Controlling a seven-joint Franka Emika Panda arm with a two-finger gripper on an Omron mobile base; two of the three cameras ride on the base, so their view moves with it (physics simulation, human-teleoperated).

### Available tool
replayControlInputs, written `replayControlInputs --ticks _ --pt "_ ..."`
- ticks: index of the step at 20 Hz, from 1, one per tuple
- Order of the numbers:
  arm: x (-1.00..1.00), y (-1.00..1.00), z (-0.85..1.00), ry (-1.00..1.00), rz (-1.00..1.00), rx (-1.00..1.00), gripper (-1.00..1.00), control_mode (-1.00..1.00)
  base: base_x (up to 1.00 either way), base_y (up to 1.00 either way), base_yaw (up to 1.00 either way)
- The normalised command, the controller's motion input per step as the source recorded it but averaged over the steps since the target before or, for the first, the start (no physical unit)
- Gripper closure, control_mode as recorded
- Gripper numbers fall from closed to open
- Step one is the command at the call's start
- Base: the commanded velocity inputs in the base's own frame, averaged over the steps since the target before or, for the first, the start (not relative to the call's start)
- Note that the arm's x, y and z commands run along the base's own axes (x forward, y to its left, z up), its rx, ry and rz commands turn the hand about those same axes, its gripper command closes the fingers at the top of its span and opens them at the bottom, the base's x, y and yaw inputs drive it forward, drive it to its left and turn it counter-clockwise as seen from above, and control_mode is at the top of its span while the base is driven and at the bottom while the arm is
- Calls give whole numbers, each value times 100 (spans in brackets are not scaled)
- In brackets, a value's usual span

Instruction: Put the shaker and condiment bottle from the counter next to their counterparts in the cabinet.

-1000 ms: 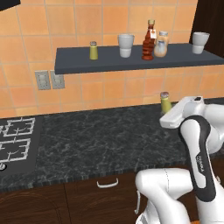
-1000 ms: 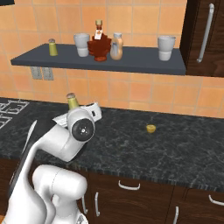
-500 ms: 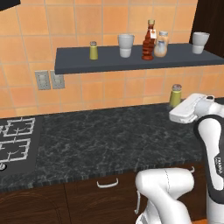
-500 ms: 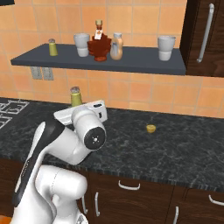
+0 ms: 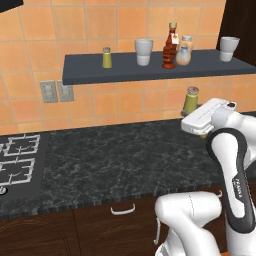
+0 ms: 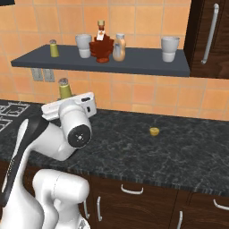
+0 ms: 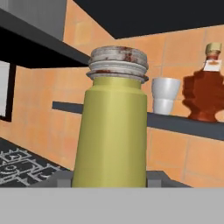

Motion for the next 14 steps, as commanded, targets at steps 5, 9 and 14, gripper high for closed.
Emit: replayControlInputs --ticks 5,9,14 --pt "15 51 30 -6 -11 0 100 -100 0 0 0" --pt "12 44 23 -2 -6 0 100 -100 0 0 0" --pt "14 31 24 -2 -4 0 100 -100 0 0 0"
